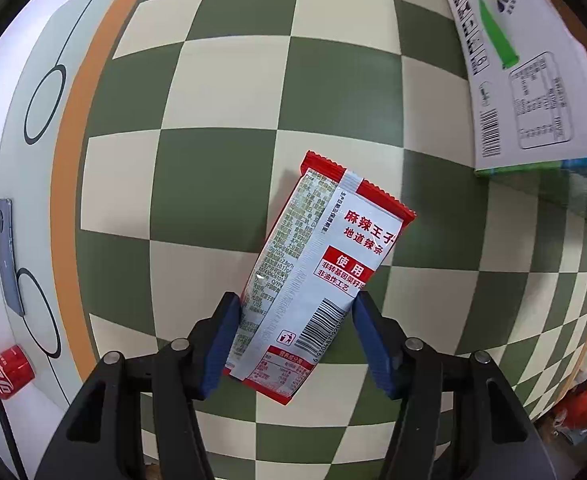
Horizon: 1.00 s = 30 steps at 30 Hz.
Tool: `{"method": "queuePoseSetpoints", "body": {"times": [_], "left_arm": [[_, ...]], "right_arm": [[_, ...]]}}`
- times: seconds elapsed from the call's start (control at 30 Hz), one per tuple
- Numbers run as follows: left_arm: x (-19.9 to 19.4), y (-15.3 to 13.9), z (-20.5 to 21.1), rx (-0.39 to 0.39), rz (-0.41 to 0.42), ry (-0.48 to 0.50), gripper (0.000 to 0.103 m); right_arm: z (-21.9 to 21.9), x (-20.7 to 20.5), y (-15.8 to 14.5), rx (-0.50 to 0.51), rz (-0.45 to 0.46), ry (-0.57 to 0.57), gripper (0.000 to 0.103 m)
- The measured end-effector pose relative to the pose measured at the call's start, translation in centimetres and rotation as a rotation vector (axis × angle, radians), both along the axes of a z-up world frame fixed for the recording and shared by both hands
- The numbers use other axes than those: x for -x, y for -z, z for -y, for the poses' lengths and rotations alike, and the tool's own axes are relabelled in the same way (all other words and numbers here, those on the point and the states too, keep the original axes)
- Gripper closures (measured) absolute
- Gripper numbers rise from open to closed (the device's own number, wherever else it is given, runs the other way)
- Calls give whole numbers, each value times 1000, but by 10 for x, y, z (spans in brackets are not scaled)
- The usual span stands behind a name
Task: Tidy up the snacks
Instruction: 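Grasp the white-and-red spicy strip packet with the left tool, then lift the spicy strip packet with the left tool and carry it over the box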
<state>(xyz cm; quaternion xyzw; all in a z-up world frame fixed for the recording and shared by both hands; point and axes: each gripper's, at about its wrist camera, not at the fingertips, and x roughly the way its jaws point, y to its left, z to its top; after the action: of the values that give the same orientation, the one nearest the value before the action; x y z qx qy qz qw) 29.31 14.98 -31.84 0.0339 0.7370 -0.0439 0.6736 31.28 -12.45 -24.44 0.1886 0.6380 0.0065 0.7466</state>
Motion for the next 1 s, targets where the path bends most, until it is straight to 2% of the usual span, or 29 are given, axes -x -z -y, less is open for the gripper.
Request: {"method": "queuePoseSetpoints", "body": {"times": [0.17, 0.27, 0.33, 0.5, 0.6, 0.7, 0.83, 0.9, 0.97, 1.0], "left_arm": [[6, -20, -5, 21, 19, -22, 47], [12, -21, -8, 33, 13, -23, 47], [17, -13, -2, 5, -1, 21, 47], [26, 22, 18, -78, -99, 133, 45], [36, 31, 26, -111, -128, 232, 36], [43, 33, 29, -116, -151, 295, 33], [41, 33, 26, -109, -152, 267, 33], [42, 35, 21, -89, -149, 206, 37], [31, 33, 9, -84, -137, 159, 49], [28, 31, -5, -81, -134, 143, 50]], "right_arm": [[1, 5, -3, -9, 4, 7, 8], [4, 8, -5, -11, 9, 13, 8], [6, 10, -7, -12, 11, 20, 8], [10, 15, -7, -18, 5, 26, 8], [12, 20, -8, -23, 7, 28, 8], [14, 26, -9, -23, 6, 28, 8], [19, 34, -3, -28, -8, 33, 8], [21, 37, 0, -39, -14, 38, 8], [21, 40, 2, -44, -17, 36, 8], [21, 42, 2, -44, -17, 33, 8]]}}
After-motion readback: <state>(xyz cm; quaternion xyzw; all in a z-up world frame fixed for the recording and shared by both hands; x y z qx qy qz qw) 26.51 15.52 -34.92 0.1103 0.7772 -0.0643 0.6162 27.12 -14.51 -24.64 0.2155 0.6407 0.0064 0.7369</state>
